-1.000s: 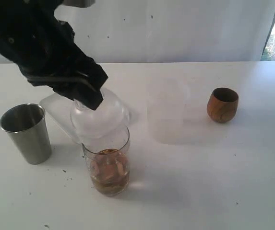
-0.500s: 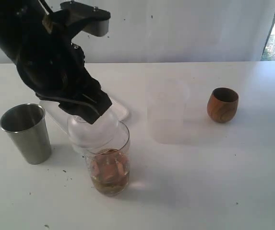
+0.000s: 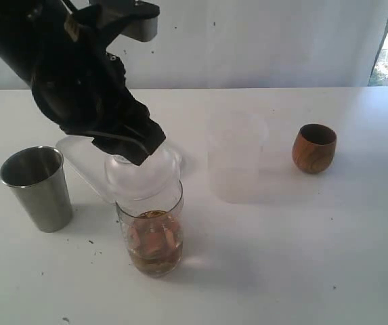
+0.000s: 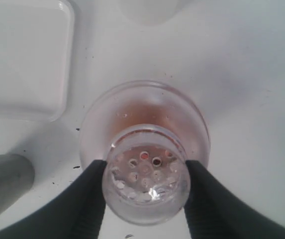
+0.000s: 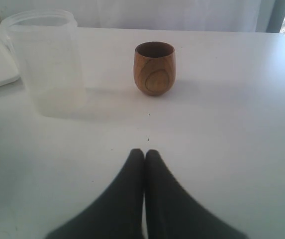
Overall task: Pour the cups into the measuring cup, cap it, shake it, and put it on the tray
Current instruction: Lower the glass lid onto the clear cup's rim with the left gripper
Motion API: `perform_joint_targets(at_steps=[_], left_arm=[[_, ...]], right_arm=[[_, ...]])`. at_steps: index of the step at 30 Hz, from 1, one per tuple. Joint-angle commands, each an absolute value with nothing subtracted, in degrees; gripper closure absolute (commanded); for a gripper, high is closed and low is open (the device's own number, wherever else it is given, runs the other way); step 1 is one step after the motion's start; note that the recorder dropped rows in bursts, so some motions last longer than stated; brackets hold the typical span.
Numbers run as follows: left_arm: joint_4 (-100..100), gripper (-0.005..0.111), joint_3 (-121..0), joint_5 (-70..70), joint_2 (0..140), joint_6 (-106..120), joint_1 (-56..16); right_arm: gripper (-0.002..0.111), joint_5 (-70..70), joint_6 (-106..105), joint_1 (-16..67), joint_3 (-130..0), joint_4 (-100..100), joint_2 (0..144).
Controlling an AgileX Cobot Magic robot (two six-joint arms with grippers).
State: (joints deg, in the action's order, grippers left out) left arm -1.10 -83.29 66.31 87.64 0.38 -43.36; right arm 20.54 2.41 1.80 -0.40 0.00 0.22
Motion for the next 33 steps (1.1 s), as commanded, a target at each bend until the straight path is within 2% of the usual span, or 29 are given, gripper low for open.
perform_joint_targets(at_steps=[1, 10, 33], left_arm=[[-0.8, 0.107, -83.3, 66.8, 87.4, 0.0, -43.6], [-2.5, 0.107, -80.5, 62.1, 87.4, 0.9, -43.7], [-2.2, 0.107, -80.4, 63.3, 87.4, 1.6, -43.7]], right_arm=[[0.108, 20.1, 2.8, 1.6, 0.0, 0.0, 0.0], [0.108, 20.1, 2.8, 1.6, 0.0, 0.0, 0.0], [0.108, 20.1, 2.8, 1.6, 0.0, 0.0, 0.0]])
